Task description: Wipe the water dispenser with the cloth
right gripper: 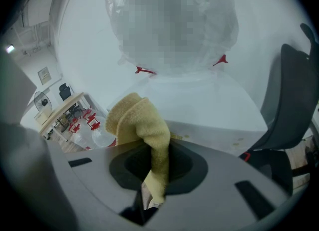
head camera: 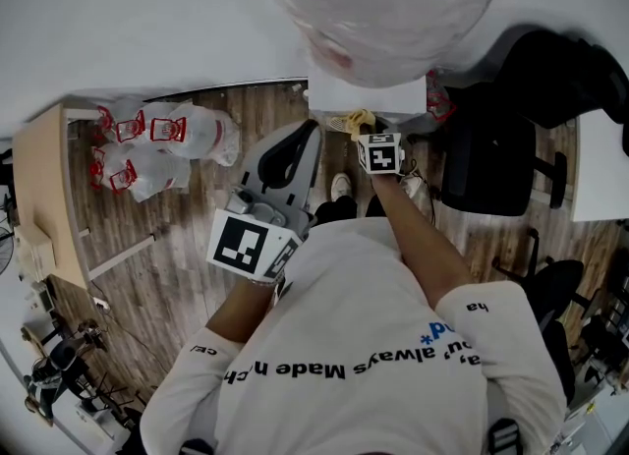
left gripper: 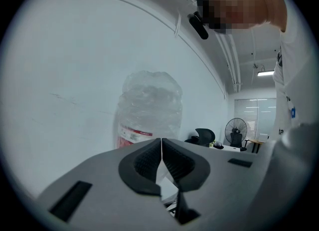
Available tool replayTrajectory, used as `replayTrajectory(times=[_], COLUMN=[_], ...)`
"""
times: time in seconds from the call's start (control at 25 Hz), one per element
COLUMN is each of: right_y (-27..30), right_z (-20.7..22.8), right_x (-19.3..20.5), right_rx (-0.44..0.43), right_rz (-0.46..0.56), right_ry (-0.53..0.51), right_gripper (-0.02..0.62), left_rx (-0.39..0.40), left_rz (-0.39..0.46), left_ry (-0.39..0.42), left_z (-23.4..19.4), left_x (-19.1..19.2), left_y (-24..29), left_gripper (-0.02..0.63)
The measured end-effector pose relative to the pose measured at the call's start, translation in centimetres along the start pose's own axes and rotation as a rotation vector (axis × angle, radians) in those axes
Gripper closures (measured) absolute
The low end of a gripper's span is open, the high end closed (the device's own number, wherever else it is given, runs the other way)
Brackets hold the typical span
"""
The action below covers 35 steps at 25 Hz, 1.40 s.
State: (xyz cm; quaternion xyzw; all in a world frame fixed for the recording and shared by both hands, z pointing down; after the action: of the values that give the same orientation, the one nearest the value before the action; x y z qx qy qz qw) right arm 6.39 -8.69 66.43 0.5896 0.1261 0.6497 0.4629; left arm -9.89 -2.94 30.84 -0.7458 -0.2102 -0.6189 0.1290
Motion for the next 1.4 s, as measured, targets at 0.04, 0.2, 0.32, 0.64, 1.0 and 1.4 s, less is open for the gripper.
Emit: replayTrajectory(times=[0.04, 0.2, 0.32, 0.64, 1.0, 1.4], right_y=[-0.1, -1.0, -1.3, -1.9, -2.9, -4.0], right_z=[0.2, 1.0, 1.6, 2.9, 4.4, 6.6], right_x=[0.0, -0.1, 0.2, 0.5, 0.9, 1.7], right_rx=[0.0, 0.008, 0.011, 0.013, 0.027, 0.064], right_rz=[0.001, 0.001, 0.001, -0.003, -0.007, -0.006], right_ry=[0.001, 0.008, 0.011, 0.008, 0.026, 0.067], right_gripper=[0.537, 0.537, 0.537, 0.537, 0.537, 0.537], left_rx=[0.003, 0.01, 0.016, 0.029, 0.045, 0.07], left_rz=[-0.001, -0.003, -0.003, -0.004, -0.007, -0.008], left_ry=[0.001, 0.003, 0.004, 0.006, 0.008, 0.01], left_z=[0.2, 0.9, 1.3, 2.5, 3.7, 4.7], left_x=[0.0, 0.0, 0.0, 0.1, 0.0, 0.1], left_y=[0.1, 0.7, 1.0, 1.6, 2.5, 3.5], left_gripper=[0.58, 0.58, 0.58, 0.58, 0.58, 0.58])
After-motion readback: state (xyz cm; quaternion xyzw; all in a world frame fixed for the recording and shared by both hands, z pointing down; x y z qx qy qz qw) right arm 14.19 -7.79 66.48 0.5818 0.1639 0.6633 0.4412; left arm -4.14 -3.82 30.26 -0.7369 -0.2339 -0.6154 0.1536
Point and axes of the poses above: the fingertips, and each gripper's own axes: y forward along the fingers, z to its right, x out of its underside, the point moved 6 cm from there along -y, backward along the fingers, and after that the axes turned 11 degrees about -x, right-handed, at the moved point
